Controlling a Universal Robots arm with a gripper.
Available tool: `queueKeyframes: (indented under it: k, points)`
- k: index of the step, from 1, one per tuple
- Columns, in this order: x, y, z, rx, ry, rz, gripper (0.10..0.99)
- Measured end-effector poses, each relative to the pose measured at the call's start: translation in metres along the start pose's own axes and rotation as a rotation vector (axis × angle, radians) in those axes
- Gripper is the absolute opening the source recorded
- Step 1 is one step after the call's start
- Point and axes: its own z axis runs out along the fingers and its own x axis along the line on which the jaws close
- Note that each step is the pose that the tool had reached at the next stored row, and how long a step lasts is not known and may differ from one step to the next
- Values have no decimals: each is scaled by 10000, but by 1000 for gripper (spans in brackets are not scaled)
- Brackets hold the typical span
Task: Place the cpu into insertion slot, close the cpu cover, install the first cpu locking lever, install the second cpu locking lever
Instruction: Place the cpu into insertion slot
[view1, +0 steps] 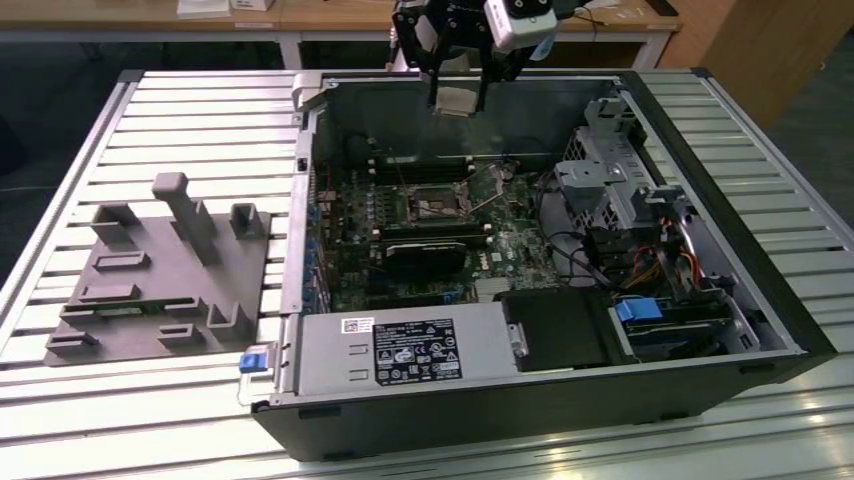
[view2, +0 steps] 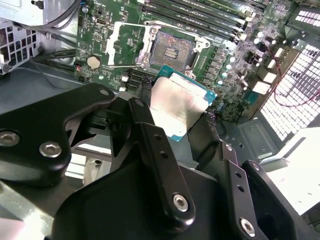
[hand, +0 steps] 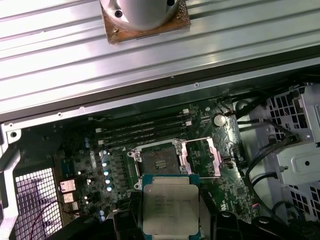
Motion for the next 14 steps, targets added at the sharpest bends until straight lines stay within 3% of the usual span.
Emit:
queueKeyframes:
  k: [14]
  points:
    - [1, 0, 1, -4, -16, 184, 537]
